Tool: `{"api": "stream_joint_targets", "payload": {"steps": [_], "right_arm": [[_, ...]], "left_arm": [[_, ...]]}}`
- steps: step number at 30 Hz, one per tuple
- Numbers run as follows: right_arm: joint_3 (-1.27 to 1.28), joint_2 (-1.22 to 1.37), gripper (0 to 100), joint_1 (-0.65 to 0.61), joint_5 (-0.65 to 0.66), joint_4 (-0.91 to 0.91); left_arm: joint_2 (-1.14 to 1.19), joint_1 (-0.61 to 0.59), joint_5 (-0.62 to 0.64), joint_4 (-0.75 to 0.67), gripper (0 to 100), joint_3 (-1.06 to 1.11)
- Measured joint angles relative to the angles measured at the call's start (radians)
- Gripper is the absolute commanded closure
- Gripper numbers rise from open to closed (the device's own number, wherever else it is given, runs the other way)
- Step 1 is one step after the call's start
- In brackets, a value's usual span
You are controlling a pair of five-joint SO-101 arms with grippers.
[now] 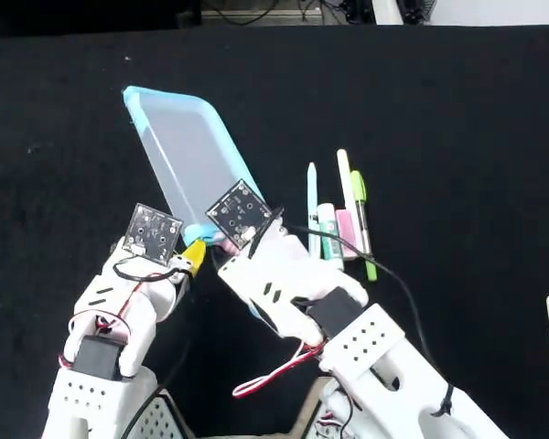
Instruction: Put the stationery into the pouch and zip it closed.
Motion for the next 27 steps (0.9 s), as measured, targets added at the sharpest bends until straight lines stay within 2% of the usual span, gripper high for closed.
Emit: {"api": "stream_joint_targets", "payload": {"steps": [4, 6, 8, 14, 17, 24, 27], "right_arm": [[0.008, 0.000, 98.7, 0.000, 0.000, 0.000], [0.008, 0.000, 98.7, -0.002, 0.000, 0.000], [0.012, 0.000, 98.7, -0.003, 0.000, -0.002], [0.052, 0.000, 98.8, -0.003, -0.003, -0.008], [0.052, 0.000, 98.8, -0.003, -0.003, -0.008], [0.052, 0.000, 98.8, 0.089, 0.000, -0.008], [0.052, 0.000, 98.8, 0.129, 0.000, -0.008]], "left_arm": [[0.002, 0.000, 0.000, 0.000, 98, 0.000], [0.002, 0.000, 0.000, 0.000, 95, 0.000], [-0.005, 0.002, 0.017, 0.000, 98, 0.000], [0.002, -0.003, 0.107, 0.000, 97, 0.002], [0.002, -0.003, 0.114, 0.000, 97, 0.002], [0.002, -0.003, 0.117, 0.000, 97, 0.002], [0.002, -0.049, 0.120, -0.008, 97, 0.002]]}}
